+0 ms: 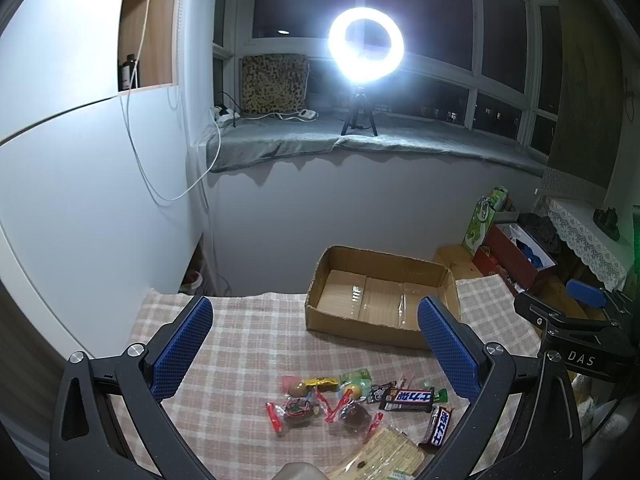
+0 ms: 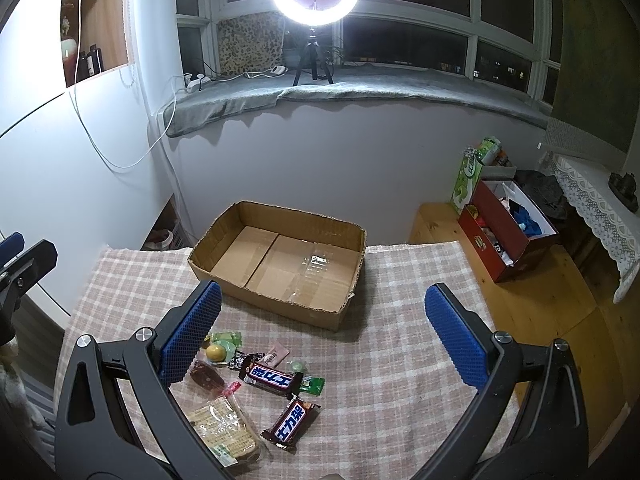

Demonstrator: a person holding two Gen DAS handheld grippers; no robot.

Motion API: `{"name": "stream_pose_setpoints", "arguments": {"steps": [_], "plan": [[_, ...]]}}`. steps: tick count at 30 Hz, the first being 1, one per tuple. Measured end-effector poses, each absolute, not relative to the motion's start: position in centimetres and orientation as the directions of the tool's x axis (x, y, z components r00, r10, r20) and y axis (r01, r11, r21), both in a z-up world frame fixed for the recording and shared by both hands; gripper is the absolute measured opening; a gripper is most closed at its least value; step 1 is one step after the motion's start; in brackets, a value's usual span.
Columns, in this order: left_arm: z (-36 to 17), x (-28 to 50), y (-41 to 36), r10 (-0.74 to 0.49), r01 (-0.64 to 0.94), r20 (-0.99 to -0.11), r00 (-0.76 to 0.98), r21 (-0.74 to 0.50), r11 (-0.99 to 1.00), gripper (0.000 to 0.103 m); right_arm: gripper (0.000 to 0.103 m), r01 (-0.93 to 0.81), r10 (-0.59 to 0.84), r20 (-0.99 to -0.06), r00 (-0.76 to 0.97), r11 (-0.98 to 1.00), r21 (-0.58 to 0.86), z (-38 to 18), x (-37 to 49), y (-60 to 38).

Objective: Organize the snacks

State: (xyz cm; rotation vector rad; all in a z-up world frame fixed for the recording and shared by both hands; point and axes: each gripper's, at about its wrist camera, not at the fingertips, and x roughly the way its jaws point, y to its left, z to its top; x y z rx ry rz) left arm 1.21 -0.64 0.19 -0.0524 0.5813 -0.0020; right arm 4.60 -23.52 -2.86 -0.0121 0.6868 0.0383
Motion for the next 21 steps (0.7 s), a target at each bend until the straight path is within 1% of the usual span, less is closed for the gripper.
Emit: {"name": "stream_pose_setpoints", "arguments": {"steps": [13,14,16,17,21], "plan": [[-0.2,1.3,-0.6,-0.029,-0.001,-0.56,0.828,-0.054,0.999,0.102,0.103,-0.043,0.033,-0.644,0.764,0.999,0.001,-2.2,4.6,-23.8],[-0.4,1.3,-0.5,-0.034,0.002,-0.564,0.825,-0.058,0.998,0.102,0.103,-0.046,0.036,-0.65,0.759,0.999,0.001,-2.2,4.6,-23.8],[-0.8,1.3,-0.3,-0.04,0.003,-0.577,0.816,-0.065,0.998,0.102,0.103,-0.061,0.056,-0.674,0.737,0.998,0.017,-4.7,4.6,-23.8],[-1.1,1.3,-0.1,-0.043,0.002,-0.585,0.81,-0.071,0.997,0.102,0.103,-0.06,0.058,-0.672,0.738,0.998,0.019,-4.0,4.7,-24.2],[-2.6,1.6,1.1,-0.061,-0.013,-0.626,0.778,-0.113,0.994,0.102,0.103,-0.079,0.094,-0.715,0.693,0.995,0.054,-5.4,4.7,-24.7]]}}
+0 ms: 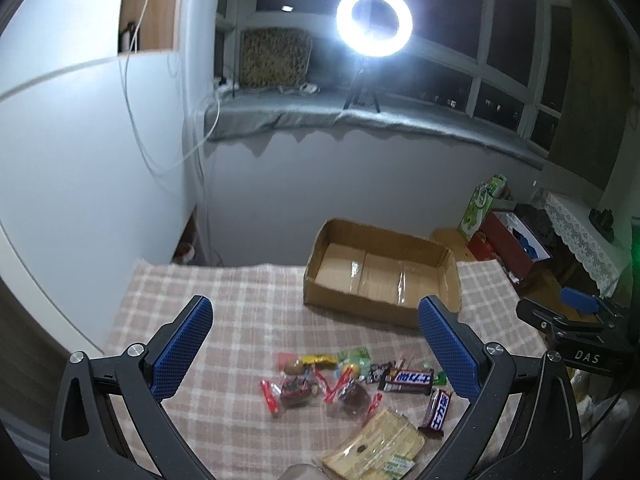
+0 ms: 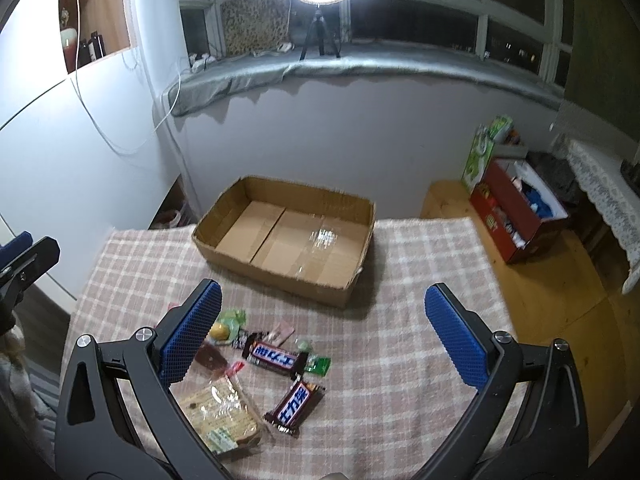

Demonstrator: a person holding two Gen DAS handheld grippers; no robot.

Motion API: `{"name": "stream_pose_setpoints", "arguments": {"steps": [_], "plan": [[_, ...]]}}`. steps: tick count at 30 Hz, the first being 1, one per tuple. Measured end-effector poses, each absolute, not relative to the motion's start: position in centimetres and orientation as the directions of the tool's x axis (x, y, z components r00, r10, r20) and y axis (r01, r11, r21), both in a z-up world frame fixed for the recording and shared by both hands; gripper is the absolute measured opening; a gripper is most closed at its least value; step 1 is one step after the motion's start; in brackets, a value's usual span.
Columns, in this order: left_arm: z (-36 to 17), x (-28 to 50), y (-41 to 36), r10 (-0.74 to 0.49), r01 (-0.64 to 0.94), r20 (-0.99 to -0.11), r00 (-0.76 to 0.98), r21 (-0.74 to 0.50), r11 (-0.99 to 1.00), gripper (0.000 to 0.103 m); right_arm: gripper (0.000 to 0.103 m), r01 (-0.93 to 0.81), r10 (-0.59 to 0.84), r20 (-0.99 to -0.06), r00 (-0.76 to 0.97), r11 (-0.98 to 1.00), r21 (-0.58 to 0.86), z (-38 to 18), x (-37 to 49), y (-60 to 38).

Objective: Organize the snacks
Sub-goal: 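Lower the left gripper onto the packaged bread loaf and close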

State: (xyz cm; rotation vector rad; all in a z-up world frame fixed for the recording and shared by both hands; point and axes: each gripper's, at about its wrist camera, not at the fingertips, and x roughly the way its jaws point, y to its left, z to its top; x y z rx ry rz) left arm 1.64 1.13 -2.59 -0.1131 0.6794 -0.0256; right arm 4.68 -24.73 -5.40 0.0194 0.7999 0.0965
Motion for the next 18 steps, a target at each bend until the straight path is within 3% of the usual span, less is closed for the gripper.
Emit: {"name": "stream_pose_setpoints", "arguments": {"steps": [6,18], "plan": [[-4.8,1.6,2.2,-0.09,-0.023,-0.68,0.728,-0.155,0.988,0.1,0.103,-0.103,0.144,-0.776,0.614,0.989,0.103,-7.5,5.0,-25.1],[-10.7,0.0,4.3,-0.229,-0.083,-0.793,0.564,-0.331,0.94,0.079,0.103,-0.211,0.304,-0.859,0.411,0.949,0.234,-12.8,4.9,-24.0]]}}
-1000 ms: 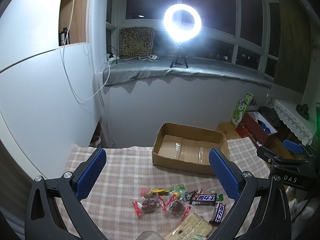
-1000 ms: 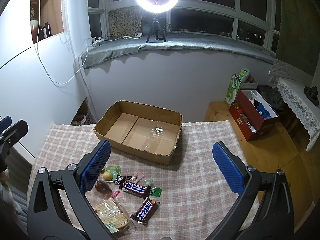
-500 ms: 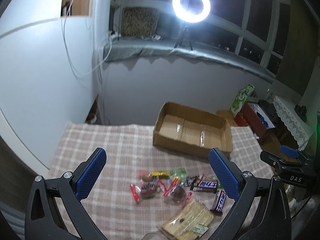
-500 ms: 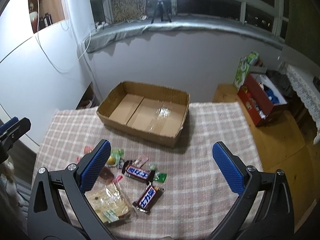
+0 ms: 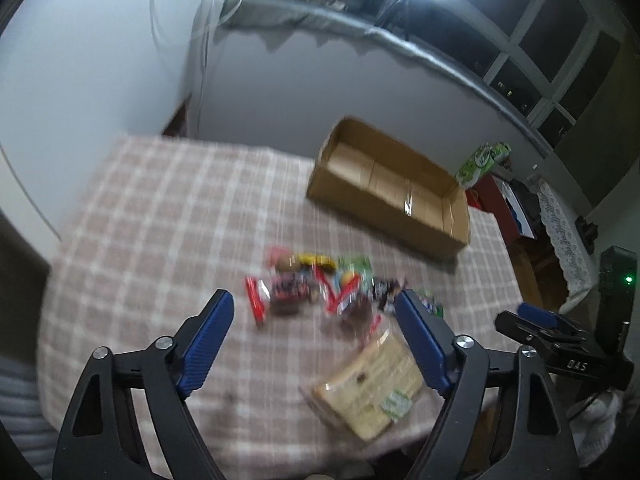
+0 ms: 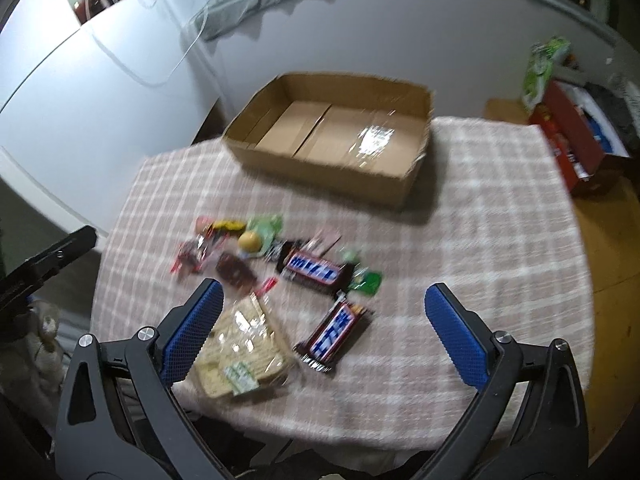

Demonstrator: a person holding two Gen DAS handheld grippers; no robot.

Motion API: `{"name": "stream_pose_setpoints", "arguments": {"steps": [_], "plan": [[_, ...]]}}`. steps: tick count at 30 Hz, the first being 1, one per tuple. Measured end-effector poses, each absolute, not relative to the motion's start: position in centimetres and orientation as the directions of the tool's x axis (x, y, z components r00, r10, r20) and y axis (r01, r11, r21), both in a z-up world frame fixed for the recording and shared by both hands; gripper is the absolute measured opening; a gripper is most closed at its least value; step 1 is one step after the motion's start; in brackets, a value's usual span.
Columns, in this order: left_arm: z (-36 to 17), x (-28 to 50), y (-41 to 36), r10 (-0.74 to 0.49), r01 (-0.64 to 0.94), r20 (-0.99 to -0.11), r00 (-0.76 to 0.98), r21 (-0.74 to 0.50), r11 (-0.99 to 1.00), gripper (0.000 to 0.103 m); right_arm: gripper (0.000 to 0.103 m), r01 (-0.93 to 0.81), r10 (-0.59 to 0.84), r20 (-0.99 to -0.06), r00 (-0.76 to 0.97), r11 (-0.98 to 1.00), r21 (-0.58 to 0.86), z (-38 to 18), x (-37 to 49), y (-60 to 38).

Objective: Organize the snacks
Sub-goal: 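Lower the left gripper onto the packaged bread loaf and close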

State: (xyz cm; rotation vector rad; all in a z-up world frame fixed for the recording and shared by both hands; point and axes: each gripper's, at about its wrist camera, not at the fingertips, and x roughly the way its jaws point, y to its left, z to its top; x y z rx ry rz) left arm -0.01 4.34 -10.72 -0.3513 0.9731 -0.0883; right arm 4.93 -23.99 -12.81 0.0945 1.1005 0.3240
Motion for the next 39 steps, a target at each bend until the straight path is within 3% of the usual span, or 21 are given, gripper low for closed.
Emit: {"name": "stream_pose_setpoints", "arguments": {"steps": [14,16,21,25,35,39], "plan": [[-16.3,-2.7,3.2,-0.428,-0.145,-0.822,0.376,-0.508,0.849,0.072,0.096,-0.358,0.407,-0.897,0.171,0.874,0.329,-17.9,5.4,-20.6],[-16.9,-2.9,2.8,-0.444,-0.142,-0.822,0.357,-0.518,0.844,0.072,0.088,-0.372,0.411,-0.9,0.145,0.865,0.336,-18.4,5.7,-20.1],[-18.6,-3.5,2.5,-0.498,-0.165,-0.809,0.311,-0.562,0.81,0.069,0.078,-0.39,0.454,-0.889,0.058,0.83,0.398,-20.0,6.4,-18.7],[-19.6,-3.7,2.5,-0.532,-0.189,-0.797,0.284,-0.591,0.784,0.061,0.069,-0.387,0.466,-0.884,0.016,0.819,0.424,-20.9,6.9,-18.3],[-21.4,-3.5,2.3,-0.573,-0.216,-0.78,0.25,-0.622,0.752,0.052,0.068,-0.369,0.483,-0.873,-0.069,0.8,0.472,-22.7,6.9,-18.3],[-21.8,-3.1,2.1,-0.582,-0.219,-0.774,0.247,-0.63,0.745,0.047,0.062,-0.366,0.496,-0.863,-0.092,0.789,0.493,-23.5,6.7,-17.6]]}}
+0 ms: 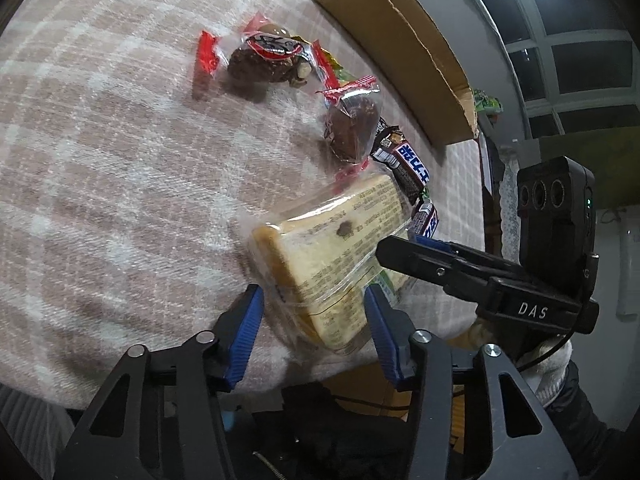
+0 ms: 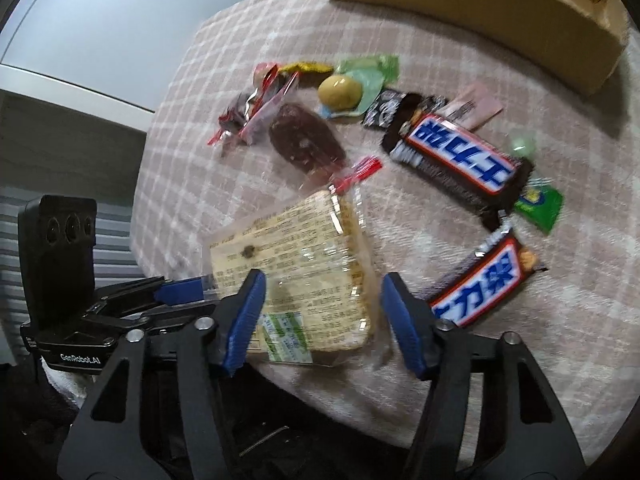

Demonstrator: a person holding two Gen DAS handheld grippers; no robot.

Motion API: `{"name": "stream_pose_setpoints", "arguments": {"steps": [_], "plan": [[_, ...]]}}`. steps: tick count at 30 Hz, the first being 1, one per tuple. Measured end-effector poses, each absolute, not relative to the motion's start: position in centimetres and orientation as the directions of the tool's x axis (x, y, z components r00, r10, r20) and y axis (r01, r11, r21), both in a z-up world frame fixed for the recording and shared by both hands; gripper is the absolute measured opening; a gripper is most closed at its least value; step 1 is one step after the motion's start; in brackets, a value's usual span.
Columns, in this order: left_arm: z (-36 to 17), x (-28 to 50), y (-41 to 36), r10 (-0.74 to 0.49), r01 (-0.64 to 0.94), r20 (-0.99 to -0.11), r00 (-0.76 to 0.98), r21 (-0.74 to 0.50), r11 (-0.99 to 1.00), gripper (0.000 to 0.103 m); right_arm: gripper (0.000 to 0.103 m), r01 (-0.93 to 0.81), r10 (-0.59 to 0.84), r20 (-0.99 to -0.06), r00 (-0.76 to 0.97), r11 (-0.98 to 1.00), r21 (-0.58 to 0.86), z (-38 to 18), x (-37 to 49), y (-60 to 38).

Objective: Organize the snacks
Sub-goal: 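Lower the left gripper onto the packaged bread loaf and close, then carry the bread loaf with the left gripper into the cardboard box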

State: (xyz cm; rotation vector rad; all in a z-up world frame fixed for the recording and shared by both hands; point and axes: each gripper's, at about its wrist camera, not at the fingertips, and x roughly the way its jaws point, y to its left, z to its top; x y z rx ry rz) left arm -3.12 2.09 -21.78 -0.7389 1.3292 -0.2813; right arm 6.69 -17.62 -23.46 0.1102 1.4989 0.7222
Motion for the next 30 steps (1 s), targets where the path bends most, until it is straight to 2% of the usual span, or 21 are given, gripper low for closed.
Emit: {"name": "stream_pose_setpoints", "arguments": {"steps": [9,21,30], "plan": [[-20.3,-2.8,1.6,-0.54,-0.17,-0.799,0.265,-0.59,0.789,0.047,0.055,-0.354,0.51,-0.855,-0.09,0.786,0.506,-22.7,6.3,-17.9],[-16.9,-1.5,0.6,-0.499,-0.069,-0.803,0.327,-0.546,0.835,0.047,0.055,-0.346,0.537,-0.844,-0.015,0.789,0.508,-19.4,5.7,-19.0],[-14.0,1.3,-0.5,-0.512,0.011,-0.769,0.382,-0.551,0.835,0.047,0.055,-0.325,0.55,-0.831,0.082,0.803,0.499,-15.7,6.9,-20.5]]}}
